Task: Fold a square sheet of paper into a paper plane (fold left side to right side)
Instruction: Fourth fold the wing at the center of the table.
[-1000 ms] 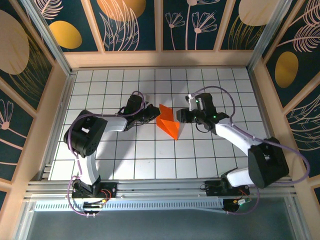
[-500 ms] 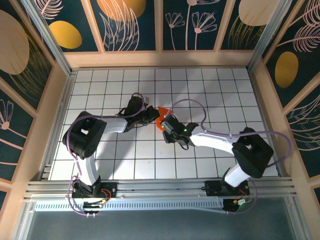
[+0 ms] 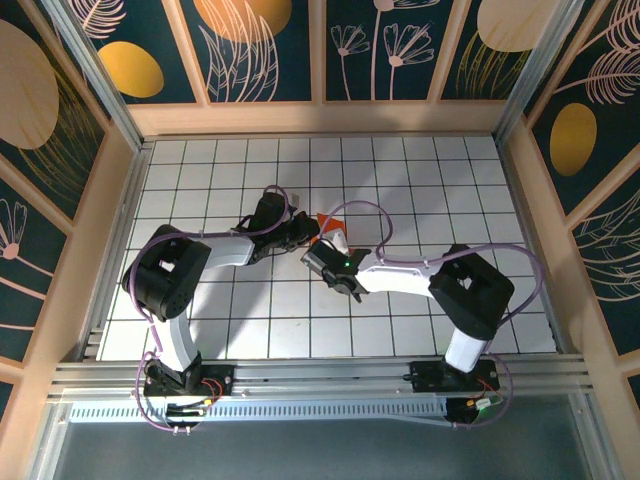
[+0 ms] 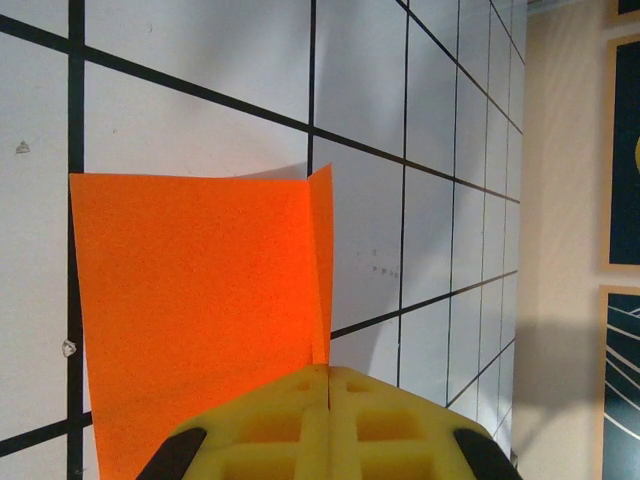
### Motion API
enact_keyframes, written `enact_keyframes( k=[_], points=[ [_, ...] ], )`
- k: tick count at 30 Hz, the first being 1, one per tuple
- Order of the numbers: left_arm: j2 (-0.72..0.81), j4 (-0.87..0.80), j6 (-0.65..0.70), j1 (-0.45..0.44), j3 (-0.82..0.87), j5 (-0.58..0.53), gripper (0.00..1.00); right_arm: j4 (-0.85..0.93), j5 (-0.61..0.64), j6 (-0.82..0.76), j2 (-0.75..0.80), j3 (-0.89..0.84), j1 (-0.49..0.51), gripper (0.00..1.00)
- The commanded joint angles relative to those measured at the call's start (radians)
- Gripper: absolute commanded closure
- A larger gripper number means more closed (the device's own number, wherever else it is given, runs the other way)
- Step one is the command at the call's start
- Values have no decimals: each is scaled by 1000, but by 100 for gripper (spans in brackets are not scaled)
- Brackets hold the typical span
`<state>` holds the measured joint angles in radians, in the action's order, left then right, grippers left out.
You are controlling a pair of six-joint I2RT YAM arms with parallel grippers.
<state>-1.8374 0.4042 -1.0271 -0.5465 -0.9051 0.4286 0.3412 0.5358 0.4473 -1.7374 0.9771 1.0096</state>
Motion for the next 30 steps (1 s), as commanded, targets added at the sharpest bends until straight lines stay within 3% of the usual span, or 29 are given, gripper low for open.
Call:
enact_keyframes(
  k=[1,17,22,30],
  points=[
    [25,-19,-11,-7,-9,-7,98,13,72,18,-23,26,16,56],
    [22,-20,-10,-8,-10,-9,95,14,101,10,-52,28,35,87],
    [50,-36,7,-6,2,-33,78,9,99,7,-57,18,34,100],
    [234,-103,61,104,119,-62,62,-37,19,-28,-2,-25,7,100]
  ],
)
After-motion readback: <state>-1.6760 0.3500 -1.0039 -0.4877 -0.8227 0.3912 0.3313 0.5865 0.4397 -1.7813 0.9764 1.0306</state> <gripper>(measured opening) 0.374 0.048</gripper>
